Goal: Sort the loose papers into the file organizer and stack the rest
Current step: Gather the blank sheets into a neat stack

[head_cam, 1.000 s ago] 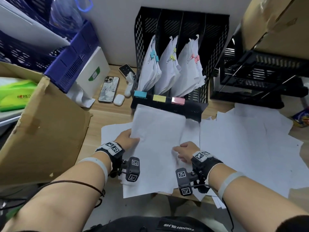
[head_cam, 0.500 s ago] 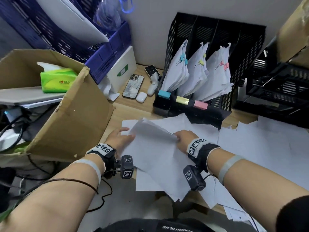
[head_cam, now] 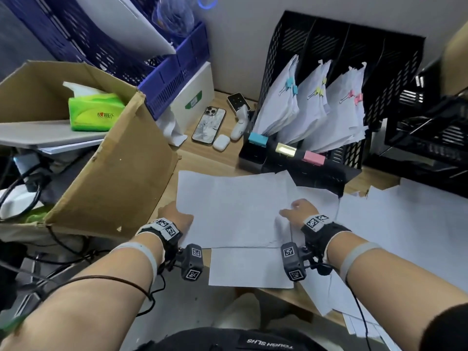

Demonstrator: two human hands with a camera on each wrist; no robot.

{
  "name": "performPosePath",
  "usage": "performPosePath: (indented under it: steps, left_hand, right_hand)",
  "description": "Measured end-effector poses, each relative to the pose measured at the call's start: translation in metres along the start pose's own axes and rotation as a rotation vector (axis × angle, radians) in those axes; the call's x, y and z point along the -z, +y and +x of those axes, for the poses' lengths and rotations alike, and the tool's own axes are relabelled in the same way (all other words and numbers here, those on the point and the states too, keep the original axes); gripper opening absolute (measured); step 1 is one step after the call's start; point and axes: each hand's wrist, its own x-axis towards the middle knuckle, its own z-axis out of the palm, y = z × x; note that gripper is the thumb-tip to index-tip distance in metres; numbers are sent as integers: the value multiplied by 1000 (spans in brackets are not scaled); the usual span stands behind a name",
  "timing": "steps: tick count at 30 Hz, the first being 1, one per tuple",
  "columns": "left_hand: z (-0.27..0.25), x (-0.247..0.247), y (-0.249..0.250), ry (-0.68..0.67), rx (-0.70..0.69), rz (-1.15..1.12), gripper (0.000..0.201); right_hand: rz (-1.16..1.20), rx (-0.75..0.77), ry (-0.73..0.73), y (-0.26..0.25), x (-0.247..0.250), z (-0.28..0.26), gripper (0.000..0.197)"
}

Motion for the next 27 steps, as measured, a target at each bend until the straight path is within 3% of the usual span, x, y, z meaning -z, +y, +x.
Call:
performPosePath:
  steps: [2, 4, 6, 9, 13, 16, 19, 22, 24, 27]
  left_hand:
    - [-17, 2, 17, -33, 6, -78, 38]
    - [-24, 0, 25, -50, 37, -164, 44]
    - [-26, 0, 31, -53, -5, -180, 28]
    - [-29, 3, 32, -91, -46, -124, 8]
    - [-29, 7, 33, -147, -63, -8, 23]
    - [-20, 9, 26, -124, -49, -114, 27]
    - [-2, 8, 12, -124, 13, -204, 25]
    - [14, 6, -7, -101, 59, -155, 15]
    - [12, 5, -17, -80, 104, -168, 21]
    - [0, 5, -31, -3, 179, -214, 40]
  right_hand:
    - [72, 0, -52, -6, -4, -3, 58]
    - [100, 32, -79, -10, -7, -8, 32]
    - [107, 71, -96, -10, -7, -13, 17]
    - [118, 35, -169, -3, -3, -17, 13]
    - [255, 21, -142, 7, 1, -15, 4]
    - [350, -28, -153, 10, 3, -19, 15]
    - [215, -21, -195, 17, 4, -24, 22]
    - [208, -72, -250, 21, -6, -26, 12]
    - [234, -98, -208, 23, -16, -23, 32]
    - [174, -78, -88, 18, -27, -26, 35]
